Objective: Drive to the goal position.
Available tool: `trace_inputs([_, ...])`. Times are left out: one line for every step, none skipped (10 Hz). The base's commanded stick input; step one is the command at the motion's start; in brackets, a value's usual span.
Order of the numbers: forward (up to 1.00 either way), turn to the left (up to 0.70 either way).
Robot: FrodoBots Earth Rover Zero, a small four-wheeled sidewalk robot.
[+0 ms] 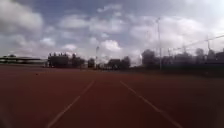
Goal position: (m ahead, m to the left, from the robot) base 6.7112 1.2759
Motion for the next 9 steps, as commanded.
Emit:
trace_inputs([0.7, 0.0])
trace_inputs([0.7, 0.0])
trace_inputs([0.7, 0.0])
trace_inputs([0.7, 0.0])
trace_inputs([0.7, 0.0])
trace_inputs([0.7, 0.0])
trace_inputs([0.7, 0.0])
trace_inputs([0.7, 0.0])
trace_inputs([0.7, 0.0])
